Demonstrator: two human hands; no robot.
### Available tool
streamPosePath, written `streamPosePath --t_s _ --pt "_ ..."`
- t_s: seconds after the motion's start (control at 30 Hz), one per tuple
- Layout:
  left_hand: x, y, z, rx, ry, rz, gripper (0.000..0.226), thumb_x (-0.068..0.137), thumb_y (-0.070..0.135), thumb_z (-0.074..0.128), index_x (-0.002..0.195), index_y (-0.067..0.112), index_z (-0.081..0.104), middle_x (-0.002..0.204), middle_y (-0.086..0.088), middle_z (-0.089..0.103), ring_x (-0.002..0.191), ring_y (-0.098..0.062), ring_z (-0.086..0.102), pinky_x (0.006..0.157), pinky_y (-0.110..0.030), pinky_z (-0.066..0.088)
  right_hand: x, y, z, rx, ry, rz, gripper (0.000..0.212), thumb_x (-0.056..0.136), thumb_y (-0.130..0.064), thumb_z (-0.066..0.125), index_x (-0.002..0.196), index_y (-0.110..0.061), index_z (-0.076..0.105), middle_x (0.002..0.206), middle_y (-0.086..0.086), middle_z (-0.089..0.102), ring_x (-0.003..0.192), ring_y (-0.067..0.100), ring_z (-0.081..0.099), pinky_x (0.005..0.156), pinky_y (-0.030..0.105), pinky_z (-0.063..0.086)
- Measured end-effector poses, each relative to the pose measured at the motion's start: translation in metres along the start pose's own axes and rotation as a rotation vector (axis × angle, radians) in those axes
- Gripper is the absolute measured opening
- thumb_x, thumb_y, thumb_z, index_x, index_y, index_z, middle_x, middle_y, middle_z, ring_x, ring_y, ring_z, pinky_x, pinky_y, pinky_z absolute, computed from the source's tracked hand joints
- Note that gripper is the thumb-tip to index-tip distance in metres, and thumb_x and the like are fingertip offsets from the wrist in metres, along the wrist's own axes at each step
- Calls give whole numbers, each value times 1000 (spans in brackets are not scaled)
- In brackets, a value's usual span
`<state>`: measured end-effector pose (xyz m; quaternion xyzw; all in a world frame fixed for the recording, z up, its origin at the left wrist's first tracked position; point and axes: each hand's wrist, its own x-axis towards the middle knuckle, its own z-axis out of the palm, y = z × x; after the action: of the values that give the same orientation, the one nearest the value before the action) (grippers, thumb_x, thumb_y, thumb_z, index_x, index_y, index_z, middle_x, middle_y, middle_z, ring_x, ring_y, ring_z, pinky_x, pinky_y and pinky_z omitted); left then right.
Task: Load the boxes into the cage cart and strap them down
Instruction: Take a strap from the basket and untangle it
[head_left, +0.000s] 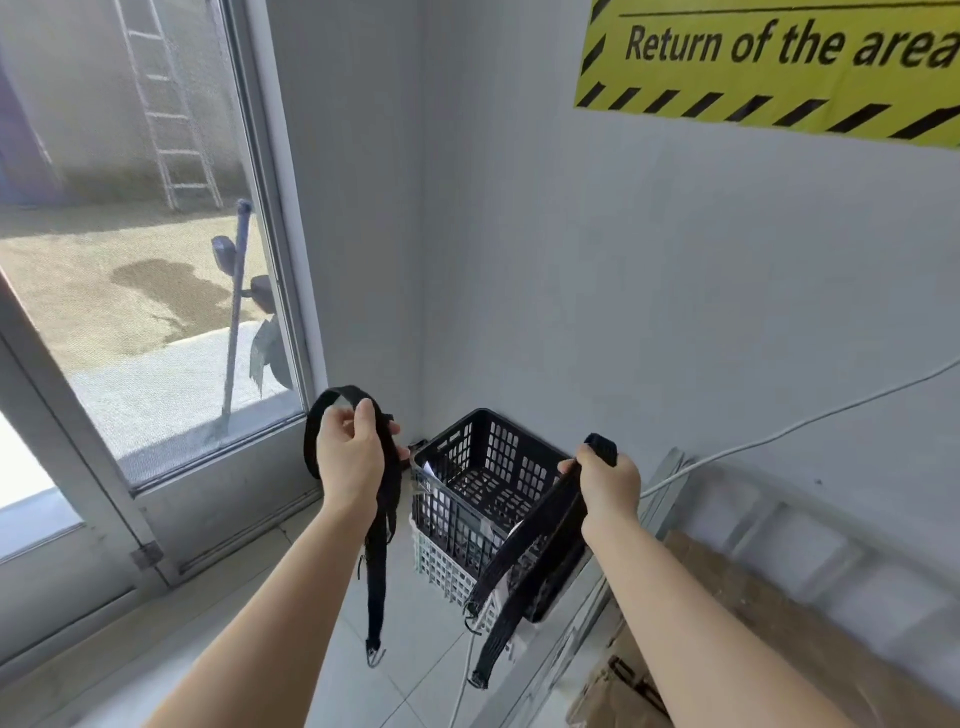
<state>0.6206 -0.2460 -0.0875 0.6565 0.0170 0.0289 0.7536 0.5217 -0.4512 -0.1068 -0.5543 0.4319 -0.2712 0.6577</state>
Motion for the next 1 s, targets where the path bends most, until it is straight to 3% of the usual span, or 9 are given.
streamPosePath --t_s 0.1,0.17,0.3,0.43,0.53,0.6,0.73,0.87,1.0 --pt "2 -3 3 62 -11 29 13 102 22 45 103 9 48 79 -10 66 41 -15 53 41 -21 43 10 5 1 54 39 118 19 96 -13 53 112 -1 53 68 10 63 61 23 55 70 37 51" --pt "2 -5 4 51 -36 18 10 101 21 47 99 11 49 79 -13 66 43 -19 51 44 -27 44 14 8 -1 74 66 202 24 98 -12 48 115 1 56 68 10 61 57 21 54 61 30 48" --pt "-2 -13 7 49 -69 -11 10 100 19 48 95 10 50 73 -10 65 39 -14 49 49 -32 45 24 22 -8 132 112 370 16 98 -5 37 98 -5 53 71 9 50 59 20 50 53 27 41" --pt "-3 -25 13 115 -125 -5 12 100 19 48 90 14 52 69 -4 66 38 -13 48 48 -28 44 45 62 -7 108 92 473 18 96 -13 45 108 -6 58 101 13 63 95 31 63 86 42 52" --pt "-3 -34 18 140 -185 -37 12 100 19 49 92 12 53 69 -6 67 43 -18 48 51 -30 43 68 94 -5 54 55 517 16 93 -8 46 102 -8 59 113 16 63 103 33 61 93 49 49" --pt "-4 -41 22 143 -210 -64 13 100 18 49 91 9 53 70 -8 66 44 -19 47 47 -28 42 71 103 -3 36 39 552 15 88 -2 45 95 -7 57 115 18 61 104 34 60 94 47 48" --pt "-2 -57 28 154 -256 -103 13 100 14 49 92 5 53 69 -10 64 39 -15 44 39 -23 41 80 119 2 -2 27 564 32 85 8 49 115 -1 55 118 22 59 110 38 59 91 48 50" --pt "4 -74 32 194 -293 -144 13 101 15 49 91 7 53 71 -11 65 36 -11 44 39 -17 37 92 139 4 -56 103 536 43 83 9 61 124 5 52 109 20 62 94 32 60 82 43 52" --pt "10 -89 36 231 -321 -175 14 100 16 49 90 8 55 73 -12 66 38 -12 45 39 -16 37 99 157 7 -150 107 529 51 85 10 59 133 2 46 124 19 57 94 29 53 73 35 46"
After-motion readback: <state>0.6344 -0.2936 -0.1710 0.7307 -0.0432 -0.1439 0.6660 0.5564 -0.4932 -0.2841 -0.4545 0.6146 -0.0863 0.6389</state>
